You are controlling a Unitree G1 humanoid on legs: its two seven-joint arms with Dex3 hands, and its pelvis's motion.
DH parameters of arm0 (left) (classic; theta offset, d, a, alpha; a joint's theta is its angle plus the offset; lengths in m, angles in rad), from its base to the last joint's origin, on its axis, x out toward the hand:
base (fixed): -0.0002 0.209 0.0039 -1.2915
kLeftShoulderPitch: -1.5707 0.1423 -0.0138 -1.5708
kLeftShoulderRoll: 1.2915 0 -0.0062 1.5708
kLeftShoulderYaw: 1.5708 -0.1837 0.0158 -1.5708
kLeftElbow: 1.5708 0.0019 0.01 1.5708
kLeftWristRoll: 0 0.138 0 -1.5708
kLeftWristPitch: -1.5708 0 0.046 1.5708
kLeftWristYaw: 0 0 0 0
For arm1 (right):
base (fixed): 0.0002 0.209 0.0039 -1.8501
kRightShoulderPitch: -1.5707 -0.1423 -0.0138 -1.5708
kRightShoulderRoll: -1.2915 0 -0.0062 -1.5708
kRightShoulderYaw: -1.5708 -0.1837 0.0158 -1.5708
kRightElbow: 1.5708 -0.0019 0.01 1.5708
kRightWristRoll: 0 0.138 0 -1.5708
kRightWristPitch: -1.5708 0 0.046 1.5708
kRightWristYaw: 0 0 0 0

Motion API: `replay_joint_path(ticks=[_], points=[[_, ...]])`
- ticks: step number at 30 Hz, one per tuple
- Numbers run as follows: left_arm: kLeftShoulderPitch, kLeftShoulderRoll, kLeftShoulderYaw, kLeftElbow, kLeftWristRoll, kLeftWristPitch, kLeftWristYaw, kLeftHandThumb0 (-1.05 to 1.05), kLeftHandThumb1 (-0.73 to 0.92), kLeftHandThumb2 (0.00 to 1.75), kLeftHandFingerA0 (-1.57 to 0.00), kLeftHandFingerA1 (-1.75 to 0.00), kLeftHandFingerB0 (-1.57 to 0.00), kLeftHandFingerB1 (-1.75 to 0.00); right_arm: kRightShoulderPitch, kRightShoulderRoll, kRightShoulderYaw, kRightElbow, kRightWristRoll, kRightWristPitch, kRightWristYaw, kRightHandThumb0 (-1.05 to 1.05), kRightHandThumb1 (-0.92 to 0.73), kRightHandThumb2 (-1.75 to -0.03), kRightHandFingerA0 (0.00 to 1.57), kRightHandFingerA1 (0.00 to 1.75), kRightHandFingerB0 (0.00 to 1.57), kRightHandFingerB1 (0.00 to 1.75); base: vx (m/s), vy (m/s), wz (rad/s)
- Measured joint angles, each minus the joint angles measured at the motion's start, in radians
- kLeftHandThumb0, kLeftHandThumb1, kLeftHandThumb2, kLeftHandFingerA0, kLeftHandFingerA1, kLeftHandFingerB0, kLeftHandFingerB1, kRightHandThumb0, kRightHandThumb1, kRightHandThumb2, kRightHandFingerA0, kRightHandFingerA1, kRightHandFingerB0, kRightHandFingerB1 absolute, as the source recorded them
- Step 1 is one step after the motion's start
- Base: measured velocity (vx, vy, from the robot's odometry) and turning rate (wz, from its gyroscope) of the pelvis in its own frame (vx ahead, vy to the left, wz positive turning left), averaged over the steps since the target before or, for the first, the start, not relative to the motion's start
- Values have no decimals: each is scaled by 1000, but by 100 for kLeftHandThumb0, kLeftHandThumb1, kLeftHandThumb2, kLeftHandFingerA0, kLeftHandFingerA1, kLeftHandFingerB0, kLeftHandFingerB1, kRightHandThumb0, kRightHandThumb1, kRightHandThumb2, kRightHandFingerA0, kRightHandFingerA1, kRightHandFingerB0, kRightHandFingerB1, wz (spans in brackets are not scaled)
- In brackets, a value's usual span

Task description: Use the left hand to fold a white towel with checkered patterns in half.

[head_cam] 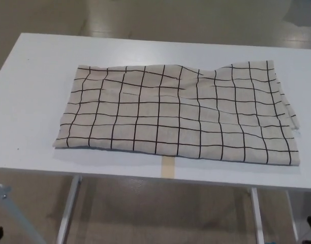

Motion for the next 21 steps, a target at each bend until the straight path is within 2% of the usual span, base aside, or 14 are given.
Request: replay_joint_path(ticks=[5, 6, 8, 16, 21], points=[[-1, 0, 19, 12, -20, -67, -31, -32, 20, 81, 0, -49, 0, -46, 8, 14, -22, -4, 15, -41, -6, -24, -66, -59, 45, 62, 46, 53, 0, 0, 0], [-1, 0, 19, 13, -20, -69, -32, -65, 38, 79, 0, -14, 0, -15, 9, 14, -22, -4, 16, -42, -6, -24, -66, -59, 44, 62, 46, 53, 0, 0, 0], [7, -2, 18, 6, -22, -94, -39, -74, 44, 80, 0, -1, 0, -2, 14, 20, -27, -9, 20, -54, -6, -25, -66, -59, 42, 62, 45, 53, 0, 0, 0], [72, -27, 8, -122, -8, -203, -26, -82, 48, 83, 0, -4, 0, 0, 61, 48, -15, -81, 36, -58, 11, -25, -67, -60, 41, 62, 43, 53, 0, 0, 0], [139, -82, 18, -307, 32, -288, 21, -82, 50, 84, 0, -8, 0, 0, 98, 62, 18, -119, 39, -59, 34, -23, -67, -60, 39, 64, 43, 53, 0, 0, 0]])
